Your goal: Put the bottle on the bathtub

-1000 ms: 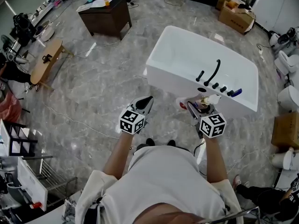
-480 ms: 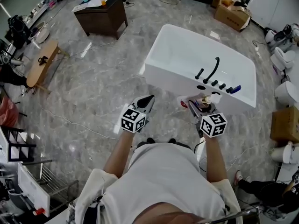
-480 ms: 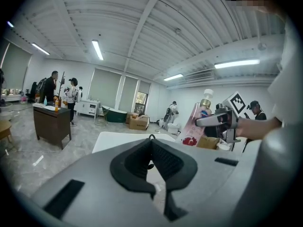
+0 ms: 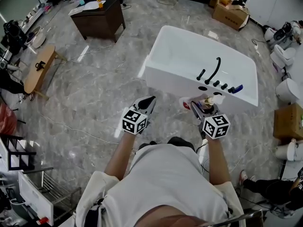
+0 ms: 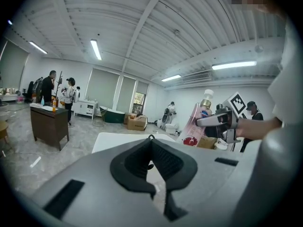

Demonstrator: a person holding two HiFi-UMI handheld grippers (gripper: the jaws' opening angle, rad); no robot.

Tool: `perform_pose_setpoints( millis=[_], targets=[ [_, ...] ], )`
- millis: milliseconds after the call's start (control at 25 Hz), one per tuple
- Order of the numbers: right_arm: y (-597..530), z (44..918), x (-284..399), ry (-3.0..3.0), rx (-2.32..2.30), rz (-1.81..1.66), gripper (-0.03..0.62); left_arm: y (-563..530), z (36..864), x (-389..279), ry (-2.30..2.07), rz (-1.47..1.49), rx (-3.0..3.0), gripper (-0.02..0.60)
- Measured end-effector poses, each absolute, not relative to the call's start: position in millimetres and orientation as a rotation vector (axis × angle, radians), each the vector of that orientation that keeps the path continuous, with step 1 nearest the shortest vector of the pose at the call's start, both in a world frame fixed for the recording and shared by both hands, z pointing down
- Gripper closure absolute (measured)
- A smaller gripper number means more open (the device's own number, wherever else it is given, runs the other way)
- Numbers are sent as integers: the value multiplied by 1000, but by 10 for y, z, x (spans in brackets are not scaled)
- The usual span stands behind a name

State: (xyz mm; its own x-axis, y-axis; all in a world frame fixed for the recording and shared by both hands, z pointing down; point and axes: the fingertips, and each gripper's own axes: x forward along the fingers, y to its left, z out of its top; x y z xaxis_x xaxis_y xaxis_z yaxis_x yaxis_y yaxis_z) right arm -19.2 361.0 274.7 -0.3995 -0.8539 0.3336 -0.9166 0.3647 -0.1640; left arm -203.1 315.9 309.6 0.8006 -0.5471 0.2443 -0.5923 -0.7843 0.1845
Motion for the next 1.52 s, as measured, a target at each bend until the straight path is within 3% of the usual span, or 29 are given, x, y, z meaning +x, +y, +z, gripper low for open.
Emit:
perform_pose_setpoints(
  millis=[560, 1520],
  targets=[
    [3029, 2875, 52, -2427, 1578, 509, 353, 2649, 3189, -1825, -900, 293, 2710, 574],
    [616, 3168, 1195, -2501, 1339, 550, 353, 414, 3361, -684, -1047, 354, 2604, 574]
  ],
)
